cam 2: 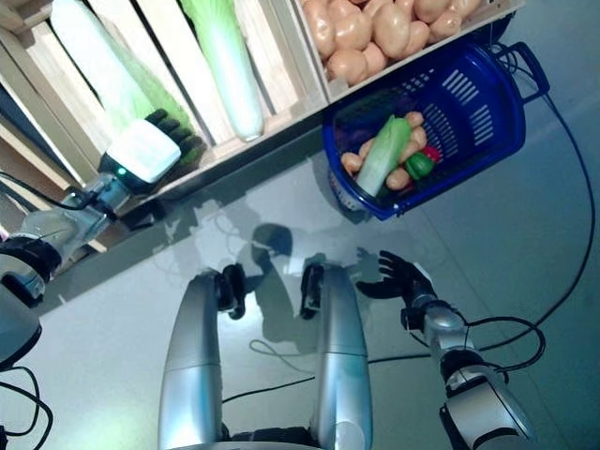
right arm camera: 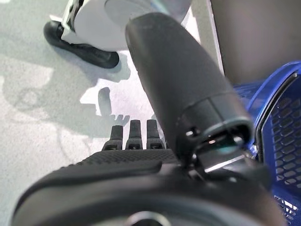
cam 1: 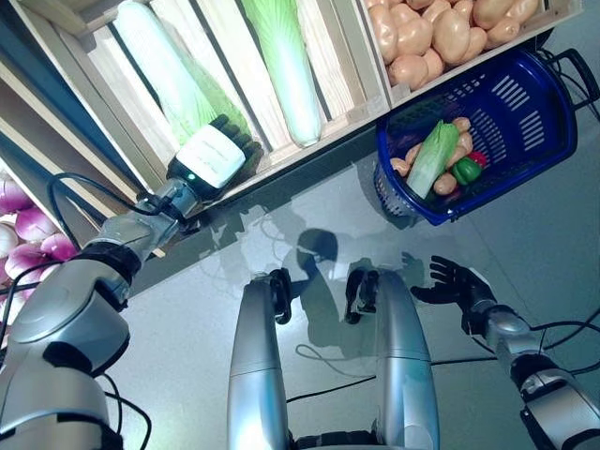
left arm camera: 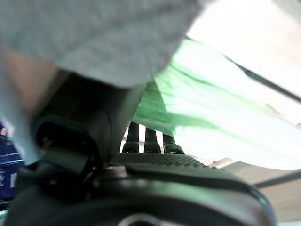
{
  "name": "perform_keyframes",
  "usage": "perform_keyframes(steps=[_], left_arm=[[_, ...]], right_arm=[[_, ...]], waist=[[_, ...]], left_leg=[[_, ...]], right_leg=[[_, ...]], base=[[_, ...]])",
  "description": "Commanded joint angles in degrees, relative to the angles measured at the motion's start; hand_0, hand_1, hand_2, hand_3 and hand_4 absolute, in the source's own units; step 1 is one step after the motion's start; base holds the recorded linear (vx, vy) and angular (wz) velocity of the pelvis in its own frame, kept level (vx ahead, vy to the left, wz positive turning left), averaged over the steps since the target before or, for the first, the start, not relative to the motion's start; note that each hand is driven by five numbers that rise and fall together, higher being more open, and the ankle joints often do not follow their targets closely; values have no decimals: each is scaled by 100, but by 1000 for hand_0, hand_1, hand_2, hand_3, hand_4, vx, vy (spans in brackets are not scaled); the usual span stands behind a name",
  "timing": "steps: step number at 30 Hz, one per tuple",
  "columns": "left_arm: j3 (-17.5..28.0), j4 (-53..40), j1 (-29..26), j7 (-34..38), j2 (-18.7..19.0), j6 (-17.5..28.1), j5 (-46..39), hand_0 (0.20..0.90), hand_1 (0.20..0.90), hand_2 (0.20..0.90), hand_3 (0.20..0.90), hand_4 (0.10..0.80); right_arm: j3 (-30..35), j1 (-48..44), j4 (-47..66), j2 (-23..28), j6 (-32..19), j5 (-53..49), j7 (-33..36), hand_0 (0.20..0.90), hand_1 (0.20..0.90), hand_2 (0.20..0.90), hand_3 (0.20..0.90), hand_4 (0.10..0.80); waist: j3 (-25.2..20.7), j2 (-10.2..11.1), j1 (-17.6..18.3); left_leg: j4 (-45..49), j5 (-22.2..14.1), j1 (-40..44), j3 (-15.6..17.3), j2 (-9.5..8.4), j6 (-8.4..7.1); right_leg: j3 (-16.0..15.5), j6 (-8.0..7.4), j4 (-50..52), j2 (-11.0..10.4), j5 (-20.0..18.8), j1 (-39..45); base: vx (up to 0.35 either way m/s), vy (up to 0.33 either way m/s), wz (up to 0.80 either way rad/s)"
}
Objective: Put vegetables into the basket
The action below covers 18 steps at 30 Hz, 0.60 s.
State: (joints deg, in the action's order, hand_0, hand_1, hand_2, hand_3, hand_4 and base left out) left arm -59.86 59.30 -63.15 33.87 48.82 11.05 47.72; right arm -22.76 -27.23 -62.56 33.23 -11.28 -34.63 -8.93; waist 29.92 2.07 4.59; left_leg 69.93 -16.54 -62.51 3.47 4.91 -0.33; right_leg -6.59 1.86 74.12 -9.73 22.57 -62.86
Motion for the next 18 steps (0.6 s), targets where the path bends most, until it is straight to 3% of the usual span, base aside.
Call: perform_keyframes(steps=[1,7,8,10,18], left_arm=[[140,275,-356,-1186,445,-359,-1053,900,900,900,900,800],[275,332,-382,-1843,576,-441,-1879,900,900,900,900,800],[279,332,-385,-1863,584,-450,-1914,799,799,799,799,733],[301,341,-476,-2122,695,-504,-2183,300,300,300,300,400],[208,443,-749,-2362,912,-226,-2350,300,300,300,300,400]], right_arm=[[383,209,188,695,-127,-363,96,900,900,900,900,800],[492,330,465,913,-157,-445,7,900,900,900,900,800],[495,342,474,920,-161,-449,5,900,900,900,900,800],[579,497,601,979,-200,-427,-41,900,900,900,900,800],[697,777,613,1082,-355,-579,-178,900,900,900,900,800]], waist=[[-76,-116,104],[-39,-96,155],[-38,-97,155],[-20,-82,192],[-88,-62,258]], left_leg=[[-84,-373,479,30,94,24],[-108,-338,502,56,151,16],[-111,-335,503,57,154,16],[-155,-314,544,74,187,13],[-289,-289,729,135,269,-3]], right_leg=[[360,-437,-668,40,-599,517],[356,-431,-711,42,-634,540],[355,-430,-714,41,-636,542],[341,-438,-749,26,-644,582],[297,-444,-909,20,-667,768]], base=[[0,0,0],[-8,36,-4],[-18,18,-4],[-8,7,-2],[1,-1,-1]])
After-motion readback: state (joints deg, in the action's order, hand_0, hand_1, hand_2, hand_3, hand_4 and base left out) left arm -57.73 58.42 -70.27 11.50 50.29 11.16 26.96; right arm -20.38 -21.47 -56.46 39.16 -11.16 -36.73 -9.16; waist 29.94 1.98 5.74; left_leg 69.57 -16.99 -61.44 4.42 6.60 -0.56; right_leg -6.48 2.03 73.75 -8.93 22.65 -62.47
